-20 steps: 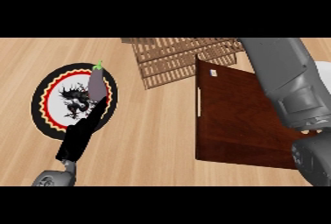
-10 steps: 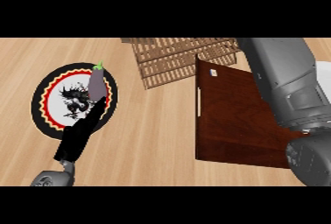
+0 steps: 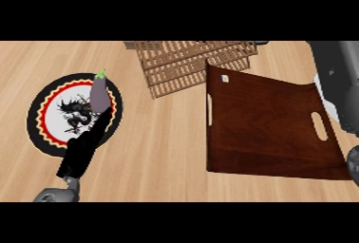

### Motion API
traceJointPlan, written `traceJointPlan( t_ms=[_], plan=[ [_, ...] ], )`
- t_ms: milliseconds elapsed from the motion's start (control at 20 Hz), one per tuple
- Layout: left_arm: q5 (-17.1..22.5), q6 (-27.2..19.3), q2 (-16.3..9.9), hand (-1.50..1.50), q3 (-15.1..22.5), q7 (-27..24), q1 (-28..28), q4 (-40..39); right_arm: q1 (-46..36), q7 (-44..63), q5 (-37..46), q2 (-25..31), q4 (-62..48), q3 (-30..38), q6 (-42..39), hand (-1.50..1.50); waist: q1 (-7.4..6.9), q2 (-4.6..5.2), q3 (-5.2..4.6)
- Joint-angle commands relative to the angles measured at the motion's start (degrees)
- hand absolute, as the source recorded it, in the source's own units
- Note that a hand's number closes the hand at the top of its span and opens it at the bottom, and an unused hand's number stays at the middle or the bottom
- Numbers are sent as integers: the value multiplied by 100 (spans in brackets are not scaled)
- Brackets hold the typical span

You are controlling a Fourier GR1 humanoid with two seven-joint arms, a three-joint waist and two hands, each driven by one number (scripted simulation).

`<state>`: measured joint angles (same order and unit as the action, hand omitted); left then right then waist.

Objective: Pick the tomato from the tray and place it in the tiered shelf

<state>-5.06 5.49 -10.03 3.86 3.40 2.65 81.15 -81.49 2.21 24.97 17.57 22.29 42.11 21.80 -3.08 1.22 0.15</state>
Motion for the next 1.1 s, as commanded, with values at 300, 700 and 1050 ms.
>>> traceJointPlan(
  t_ms=[300,700,1050],
  plan=[
    [-110,-185,135,0,-1,-72,-291,23,841,-72,-321,1568,-83,172,-1068,-150,213,-83,-10],
    [-66,-99,175,0,-11,15,-408,9,1593,-837,-556,2340,-164,97,-2324,-150,187,-73,-8],
    [-112,22,38,0,-167,-103,32,-358,1608,-883,-482,2639,-464,-185,-2612,-150,132,-38,-9]
  ],
)
